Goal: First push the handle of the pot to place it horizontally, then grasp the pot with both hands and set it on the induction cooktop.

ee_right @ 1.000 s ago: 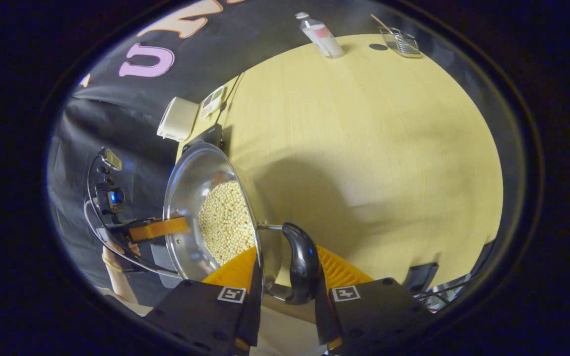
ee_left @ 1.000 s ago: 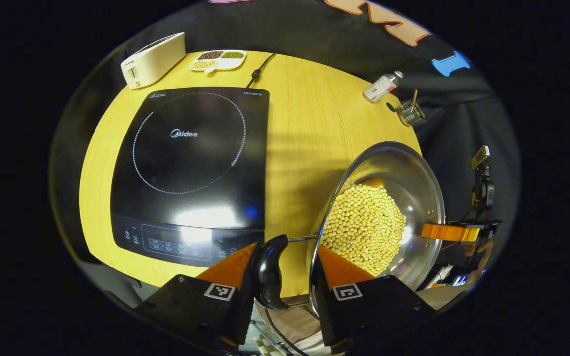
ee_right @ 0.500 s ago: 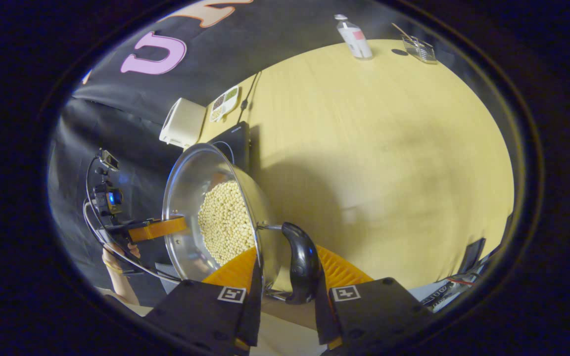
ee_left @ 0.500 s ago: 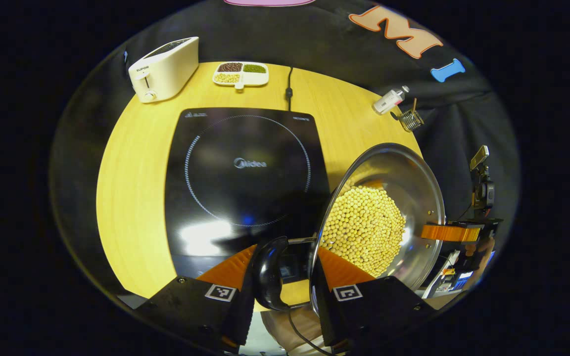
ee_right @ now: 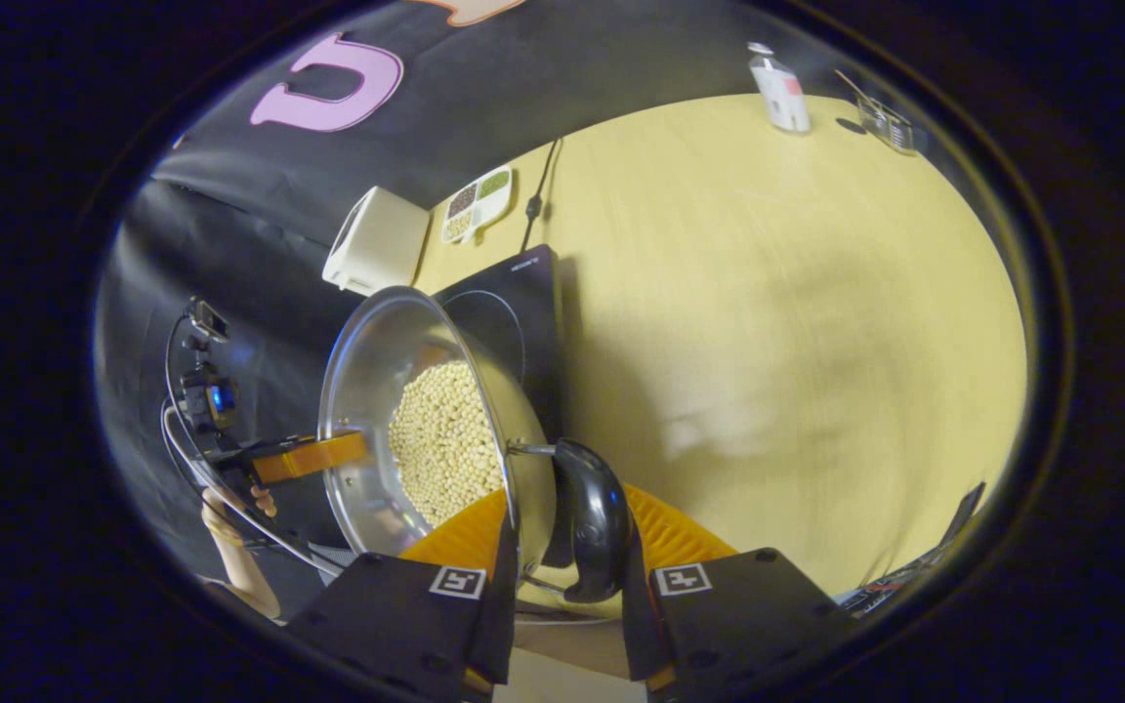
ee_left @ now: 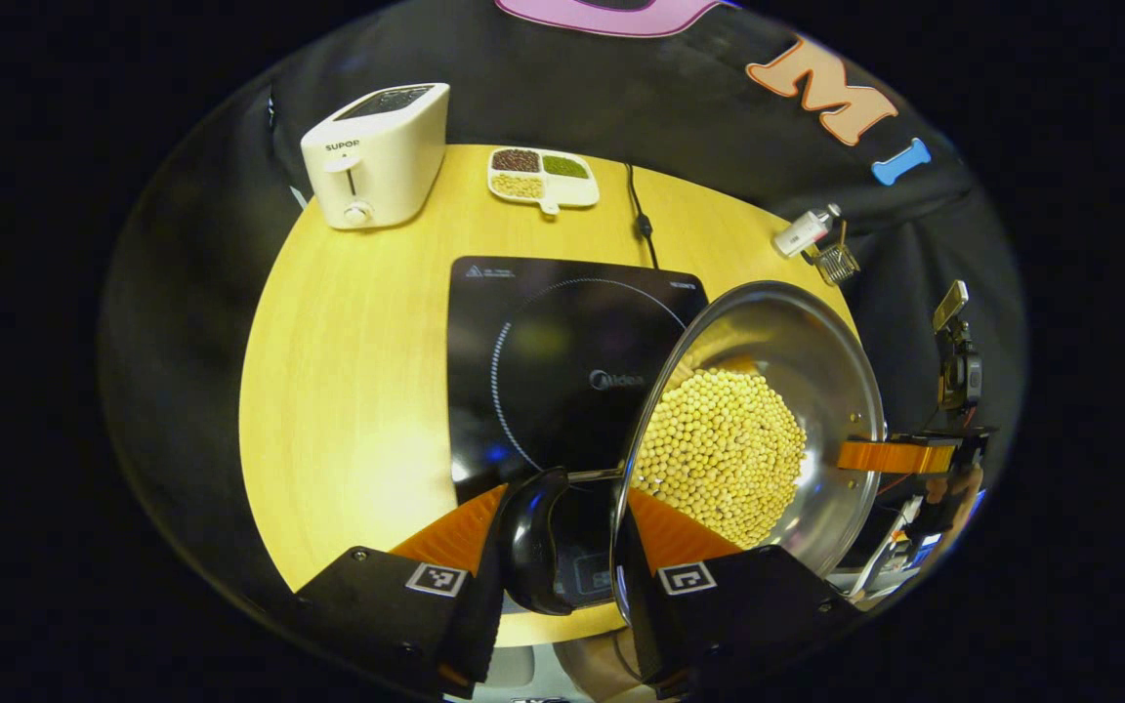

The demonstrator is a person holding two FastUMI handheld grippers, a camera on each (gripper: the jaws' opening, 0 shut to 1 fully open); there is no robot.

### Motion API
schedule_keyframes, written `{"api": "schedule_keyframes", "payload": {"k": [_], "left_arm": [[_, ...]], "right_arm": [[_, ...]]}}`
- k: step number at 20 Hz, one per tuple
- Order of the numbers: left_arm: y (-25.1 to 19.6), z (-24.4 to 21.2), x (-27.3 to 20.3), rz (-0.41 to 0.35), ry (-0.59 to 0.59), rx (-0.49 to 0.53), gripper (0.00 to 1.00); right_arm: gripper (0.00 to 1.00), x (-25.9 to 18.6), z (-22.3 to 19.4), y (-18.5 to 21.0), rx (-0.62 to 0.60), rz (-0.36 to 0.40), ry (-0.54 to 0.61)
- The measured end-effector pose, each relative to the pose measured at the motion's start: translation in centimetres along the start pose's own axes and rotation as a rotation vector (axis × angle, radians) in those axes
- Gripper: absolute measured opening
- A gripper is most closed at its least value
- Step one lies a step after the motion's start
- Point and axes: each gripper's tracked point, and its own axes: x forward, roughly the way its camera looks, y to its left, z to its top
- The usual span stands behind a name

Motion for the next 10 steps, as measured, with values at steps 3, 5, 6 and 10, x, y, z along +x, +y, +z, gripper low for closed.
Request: {"api": "schedule_keyframes", "payload": {"k": [3,5,6,10], "left_arm": [[-0.14,-0.25,-0.16,0.022,-0.007,-0.002,0.57],[-0.14,-0.41,-0.24,0.035,-0.012,-0.006,0.57],[-0.18,-0.55,-0.2,0.043,-0.014,-0.007,0.57],[-0.37,-0.41,-0.9,0.074,-0.04,-0.003,0.57]], "right_arm": [[0.48,0.15,0.02,0.0,-0.011,0.003,-0.003],[0.42,0.41,0.14,0.11,-0.02,0.004,-0.012],[0.48,0.55,0.29,0.0,-0.024,0.005,-0.016],[0.48,0.83,0.55,-0.05,-0.026,0.013,-0.03]]}}
